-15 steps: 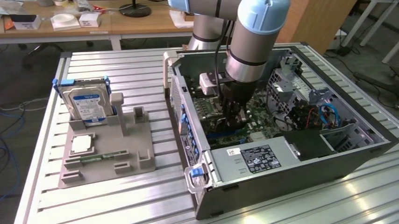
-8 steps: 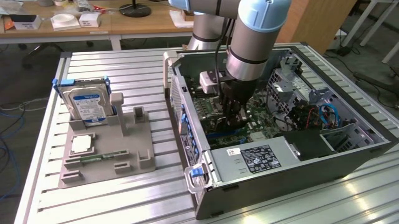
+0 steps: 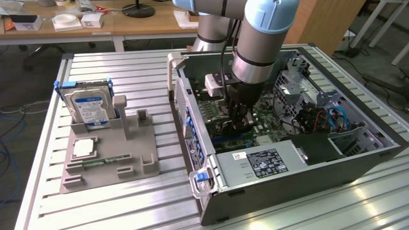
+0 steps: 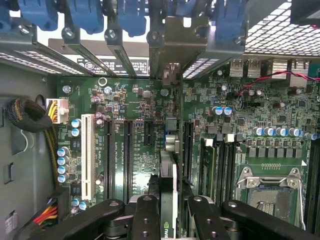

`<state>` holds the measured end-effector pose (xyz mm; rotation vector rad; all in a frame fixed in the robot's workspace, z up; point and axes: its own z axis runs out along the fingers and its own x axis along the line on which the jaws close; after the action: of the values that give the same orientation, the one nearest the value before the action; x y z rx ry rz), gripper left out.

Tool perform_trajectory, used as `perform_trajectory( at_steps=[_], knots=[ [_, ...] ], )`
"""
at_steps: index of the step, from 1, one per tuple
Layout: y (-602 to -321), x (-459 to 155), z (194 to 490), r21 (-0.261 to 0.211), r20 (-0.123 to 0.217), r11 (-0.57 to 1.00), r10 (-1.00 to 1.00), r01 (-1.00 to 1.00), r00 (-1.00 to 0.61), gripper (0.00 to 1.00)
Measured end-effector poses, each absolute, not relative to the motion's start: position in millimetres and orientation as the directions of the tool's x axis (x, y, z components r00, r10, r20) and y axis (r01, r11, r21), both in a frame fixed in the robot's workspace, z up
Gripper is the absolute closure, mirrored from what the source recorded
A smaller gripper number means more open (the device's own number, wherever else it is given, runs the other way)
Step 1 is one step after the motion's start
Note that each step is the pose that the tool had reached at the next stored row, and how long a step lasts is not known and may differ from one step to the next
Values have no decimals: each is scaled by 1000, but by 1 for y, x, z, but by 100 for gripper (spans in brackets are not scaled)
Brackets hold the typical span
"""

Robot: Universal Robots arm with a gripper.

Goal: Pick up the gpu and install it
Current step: 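Insert the gpu into the slot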

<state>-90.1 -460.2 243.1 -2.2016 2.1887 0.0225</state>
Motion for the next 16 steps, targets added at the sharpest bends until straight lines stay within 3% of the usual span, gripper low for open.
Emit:
perform_trajectory(
  at_steps=[16],
  knots=[
    [-462,-90,242,-16,-37,-6,-999,-1000,6,73]
  ],
)
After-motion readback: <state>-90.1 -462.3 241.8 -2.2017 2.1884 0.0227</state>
